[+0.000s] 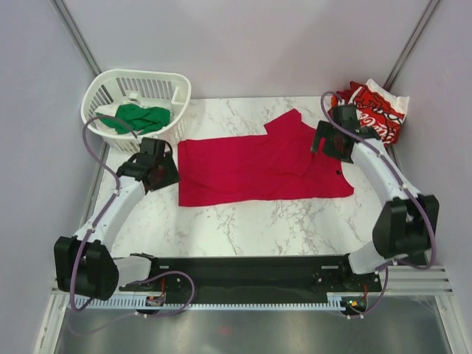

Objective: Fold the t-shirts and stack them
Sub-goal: Fold the tshirt

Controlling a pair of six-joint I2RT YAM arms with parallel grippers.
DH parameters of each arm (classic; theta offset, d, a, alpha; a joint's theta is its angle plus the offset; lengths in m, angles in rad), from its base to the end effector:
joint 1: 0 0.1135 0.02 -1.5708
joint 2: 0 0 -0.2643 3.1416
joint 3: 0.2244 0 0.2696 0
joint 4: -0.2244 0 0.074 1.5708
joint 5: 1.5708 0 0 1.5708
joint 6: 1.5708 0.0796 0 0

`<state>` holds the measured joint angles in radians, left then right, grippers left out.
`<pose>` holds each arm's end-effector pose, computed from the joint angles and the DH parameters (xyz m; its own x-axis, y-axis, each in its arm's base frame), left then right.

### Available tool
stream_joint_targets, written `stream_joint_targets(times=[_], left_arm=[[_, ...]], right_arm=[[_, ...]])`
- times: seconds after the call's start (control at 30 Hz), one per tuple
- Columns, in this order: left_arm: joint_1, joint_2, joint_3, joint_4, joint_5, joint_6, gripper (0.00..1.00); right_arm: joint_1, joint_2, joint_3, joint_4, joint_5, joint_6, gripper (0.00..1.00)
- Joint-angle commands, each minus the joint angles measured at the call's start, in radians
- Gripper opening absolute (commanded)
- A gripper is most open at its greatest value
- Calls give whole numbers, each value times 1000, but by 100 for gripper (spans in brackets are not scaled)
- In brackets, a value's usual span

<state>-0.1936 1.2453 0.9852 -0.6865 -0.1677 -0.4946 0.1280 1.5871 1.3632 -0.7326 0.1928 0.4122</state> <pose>0.2911 -0.0435 0.2306 -0.7455 -0.3308 -0.5787 -0.2953 0.9422 -0.1582 0.3804 0.0336 0.2536 -0.7489 0.3001 -0.5908 0.3103 0.9466 0.0875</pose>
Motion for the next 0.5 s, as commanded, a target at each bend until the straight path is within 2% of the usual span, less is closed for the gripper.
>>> stream_joint_targets(times=[0.0,0.17,0.23,0.47], left_arm=[[-23,-18,-115,37,56,-82,61],[-47,26,-212,111,96,-168,60],[-59,45,-241,149,82,-183,61],[-66,94,-284,258,37,-206,62]], right_arm=[[-17,-97,-223,149,-170,72,98],[-27,-345,-531,307,-260,166,96],[-30,-406,-590,331,-257,168,96],[-67,-414,-638,322,-363,146,98]])
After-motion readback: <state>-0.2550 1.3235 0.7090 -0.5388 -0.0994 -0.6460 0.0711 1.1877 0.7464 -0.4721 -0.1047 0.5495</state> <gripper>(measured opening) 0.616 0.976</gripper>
